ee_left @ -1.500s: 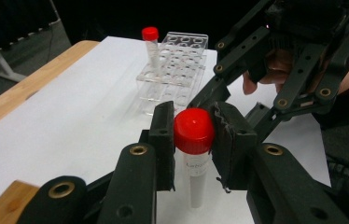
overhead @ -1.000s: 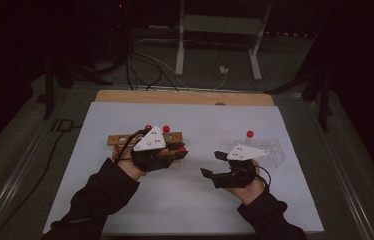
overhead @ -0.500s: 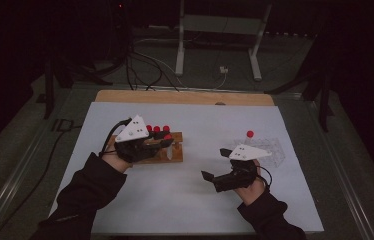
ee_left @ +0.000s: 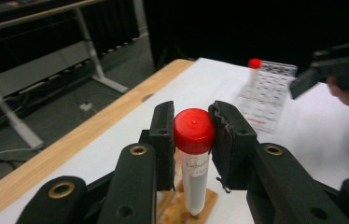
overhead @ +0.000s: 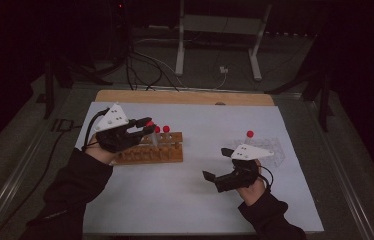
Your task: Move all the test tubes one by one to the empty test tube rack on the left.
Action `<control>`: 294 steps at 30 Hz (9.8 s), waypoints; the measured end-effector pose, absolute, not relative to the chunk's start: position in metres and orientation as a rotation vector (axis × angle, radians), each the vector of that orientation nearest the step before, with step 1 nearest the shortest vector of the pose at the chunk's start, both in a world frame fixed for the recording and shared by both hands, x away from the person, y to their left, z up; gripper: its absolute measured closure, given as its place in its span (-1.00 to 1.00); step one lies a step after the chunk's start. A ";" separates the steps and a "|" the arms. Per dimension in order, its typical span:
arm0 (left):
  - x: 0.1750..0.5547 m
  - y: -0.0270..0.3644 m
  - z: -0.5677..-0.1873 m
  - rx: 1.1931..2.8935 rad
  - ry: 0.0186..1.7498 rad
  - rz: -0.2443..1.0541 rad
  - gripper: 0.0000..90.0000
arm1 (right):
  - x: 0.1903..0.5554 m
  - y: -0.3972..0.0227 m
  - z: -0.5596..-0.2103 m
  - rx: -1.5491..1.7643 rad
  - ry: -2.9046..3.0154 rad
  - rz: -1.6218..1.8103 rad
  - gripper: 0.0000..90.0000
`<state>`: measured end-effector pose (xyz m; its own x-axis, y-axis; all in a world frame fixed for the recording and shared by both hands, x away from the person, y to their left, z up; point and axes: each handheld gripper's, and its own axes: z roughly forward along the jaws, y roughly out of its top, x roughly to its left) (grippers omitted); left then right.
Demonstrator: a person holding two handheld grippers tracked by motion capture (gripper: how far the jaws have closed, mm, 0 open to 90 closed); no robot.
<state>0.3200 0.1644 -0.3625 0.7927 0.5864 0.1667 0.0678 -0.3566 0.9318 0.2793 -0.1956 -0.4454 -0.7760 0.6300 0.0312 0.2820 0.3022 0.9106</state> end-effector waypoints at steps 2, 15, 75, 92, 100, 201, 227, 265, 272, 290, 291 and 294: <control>0.322 0.169 -0.362 1.882 0.515 0.615 0.60 | 0.280 -0.196 -0.445 0.825 2.246 1.466 -1.00; 0.343 0.191 -0.377 1.844 0.638 0.702 0.60 | 0.280 -0.200 -0.444 0.821 2.234 1.488 -1.00; 0.362 0.199 -0.440 1.893 0.798 0.583 0.04 | 0.281 -0.208 -0.439 0.833 2.215 1.521 -1.00; 0.316 0.203 -0.437 1.891 0.619 0.463 -0.95 | 0.288 -0.245 -0.419 0.911 2.048 1.488 -1.00; 0.294 0.196 -0.448 1.881 0.561 0.425 -0.95 | 0.301 -0.267 -0.429 1.019 1.982 1.410 -1.00; 0.280 0.186 -0.466 1.911 0.519 0.331 -0.95 | 0.307 -0.241 -0.424 0.961 2.062 1.208 0.67; 0.268 0.143 -0.442 1.930 0.423 0.281 -0.95 | 0.284 -0.171 -0.444 0.741 2.319 1.258 0.67; 0.284 0.068 -0.437 1.983 0.262 0.319 0.44 | 0.268 -0.141 -0.453 0.626 2.446 1.275 0.67; 0.284 0.066 -0.437 1.988 0.259 0.335 0.59 | 0.270 -0.142 -0.453 0.636 2.444 1.268 0.67; 0.289 0.069 -0.423 1.982 0.272 0.334 0.60 | 0.272 -0.155 -0.451 0.703 2.382 1.317 0.24; 0.289 0.071 -0.421 1.978 0.274 0.330 0.60 | 0.272 -0.157 -0.451 0.708 2.379 1.327 0.17; 0.289 0.075 -0.418 1.977 0.280 0.338 0.60 | 0.273 -0.163 -0.449 0.725 2.355 1.339 -0.05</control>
<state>0.2886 0.0752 -0.4176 0.9322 0.3446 0.1104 0.0444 -0.4117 0.9102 0.2726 -0.1632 -0.4485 -0.8139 0.5798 -0.0377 0.2641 0.4270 0.8648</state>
